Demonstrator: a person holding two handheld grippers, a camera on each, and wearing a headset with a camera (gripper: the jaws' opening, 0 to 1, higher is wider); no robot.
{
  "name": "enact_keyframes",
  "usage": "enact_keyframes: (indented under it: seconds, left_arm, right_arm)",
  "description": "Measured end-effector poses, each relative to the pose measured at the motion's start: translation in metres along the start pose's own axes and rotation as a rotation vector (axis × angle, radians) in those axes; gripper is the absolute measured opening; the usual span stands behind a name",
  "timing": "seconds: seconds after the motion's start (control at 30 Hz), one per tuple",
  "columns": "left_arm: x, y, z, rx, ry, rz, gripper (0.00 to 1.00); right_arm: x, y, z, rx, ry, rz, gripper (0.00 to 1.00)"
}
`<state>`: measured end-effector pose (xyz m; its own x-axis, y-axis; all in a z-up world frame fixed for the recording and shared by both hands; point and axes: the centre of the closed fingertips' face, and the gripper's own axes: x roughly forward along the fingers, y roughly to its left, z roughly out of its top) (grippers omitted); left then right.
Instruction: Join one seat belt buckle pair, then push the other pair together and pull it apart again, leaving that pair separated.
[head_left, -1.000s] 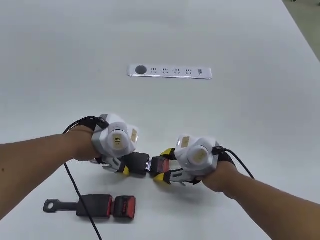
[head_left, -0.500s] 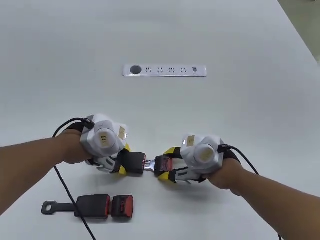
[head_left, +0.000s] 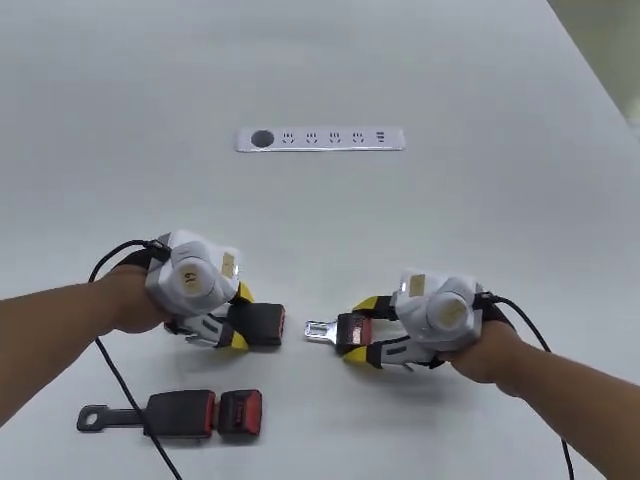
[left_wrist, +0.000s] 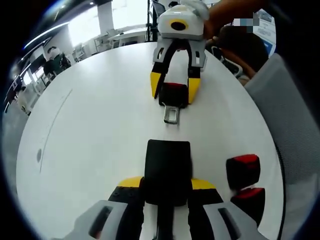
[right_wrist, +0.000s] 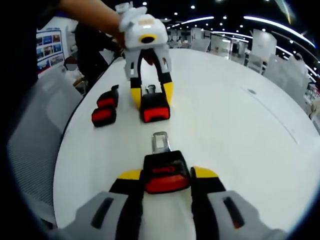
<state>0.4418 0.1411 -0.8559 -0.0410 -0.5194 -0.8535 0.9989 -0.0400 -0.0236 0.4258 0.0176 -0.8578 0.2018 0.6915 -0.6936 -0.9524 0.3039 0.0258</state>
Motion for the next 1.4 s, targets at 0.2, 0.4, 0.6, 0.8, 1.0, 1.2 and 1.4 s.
enact_keyframes:
  seconds: [0.2,0.4,0.6,0.8,1.0,1.2,1.4]
  left_arm:
    - [0.000,0.000,0.000,-0.007,-0.001,0.003,0.34]
    - [0.000,0.001,0.000,-0.011,0.001,0.004,0.34]
    - [0.000,0.000,0.000,-0.017,0.003,0.005,0.34]
    - [0.000,0.001,0.000,-0.020,0.005,0.006,0.34]
    - [0.000,0.001,-0.001,-0.018,0.008,0.003,0.34]
    - [0.000,0.001,-0.001,-0.010,0.014,0.005,0.35]
    - [0.001,0.001,0.000,-0.036,0.034,0.012,0.35]
  right_arm:
    - [-0.009,-0.003,-0.009,0.006,-0.001,-0.007,0.37]
    - [-0.022,-0.004,-0.019,-0.002,0.014,-0.007,0.37]
    - [-0.034,-0.005,-0.031,0.015,0.017,-0.017,0.37]
    - [-0.048,-0.005,-0.045,0.020,0.037,-0.019,0.38]
    - [-0.059,-0.008,-0.058,0.029,0.055,-0.024,0.38]
    - [-0.063,-0.011,-0.059,0.029,0.046,-0.032,0.38]
    - [-0.063,-0.011,-0.056,0.041,0.044,-0.032,0.47]
